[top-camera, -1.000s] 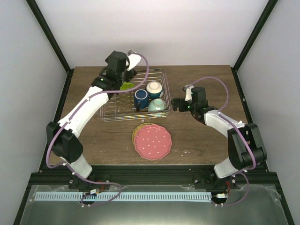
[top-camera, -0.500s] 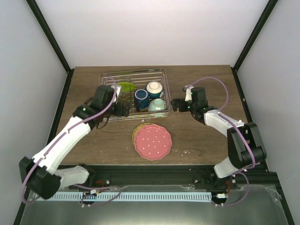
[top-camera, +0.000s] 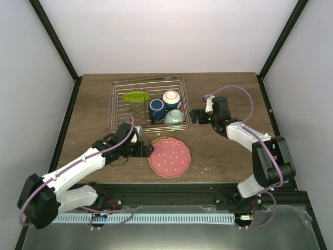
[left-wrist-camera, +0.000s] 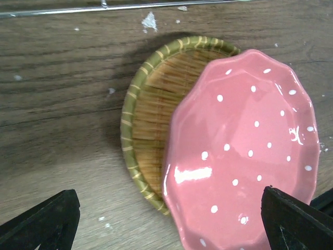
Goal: Load the mixed dishes into the dish rack
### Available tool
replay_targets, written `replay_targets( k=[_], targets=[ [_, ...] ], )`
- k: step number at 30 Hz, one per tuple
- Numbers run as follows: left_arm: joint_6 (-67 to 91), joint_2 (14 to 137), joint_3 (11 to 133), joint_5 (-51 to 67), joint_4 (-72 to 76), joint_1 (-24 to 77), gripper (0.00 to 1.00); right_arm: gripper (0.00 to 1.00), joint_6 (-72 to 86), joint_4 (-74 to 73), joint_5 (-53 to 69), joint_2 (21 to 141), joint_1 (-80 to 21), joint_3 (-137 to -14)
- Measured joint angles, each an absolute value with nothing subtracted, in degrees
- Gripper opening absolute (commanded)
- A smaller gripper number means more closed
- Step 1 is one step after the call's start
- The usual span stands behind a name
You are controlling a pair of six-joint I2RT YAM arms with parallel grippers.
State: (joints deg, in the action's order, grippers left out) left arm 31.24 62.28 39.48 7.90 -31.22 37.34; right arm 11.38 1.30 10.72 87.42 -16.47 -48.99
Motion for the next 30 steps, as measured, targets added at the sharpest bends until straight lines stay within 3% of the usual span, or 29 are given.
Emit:
replay_targets(
  k=[10, 22, 30],
  targets=[
    [34.83, 67.75, 36.21, 12.08, -21.8, 38.85, 0.93, 1.0, 11.38, 1.3, 9.91, 87.42, -16.4, -49.01],
    [35.99, 71.18, 33.65, 14.83, -15.42, 39.13, 0.77, 1.0, 11.27, -0.89, 8.88, 88.27, -16.32, -49.01],
    [35.99, 72.47, 33.52, 16.19, -12.53, 39.48, 0.73, 1.0, 11.27, -1.04, 8.88, 88.6, -16.32, -49.01]
  ],
)
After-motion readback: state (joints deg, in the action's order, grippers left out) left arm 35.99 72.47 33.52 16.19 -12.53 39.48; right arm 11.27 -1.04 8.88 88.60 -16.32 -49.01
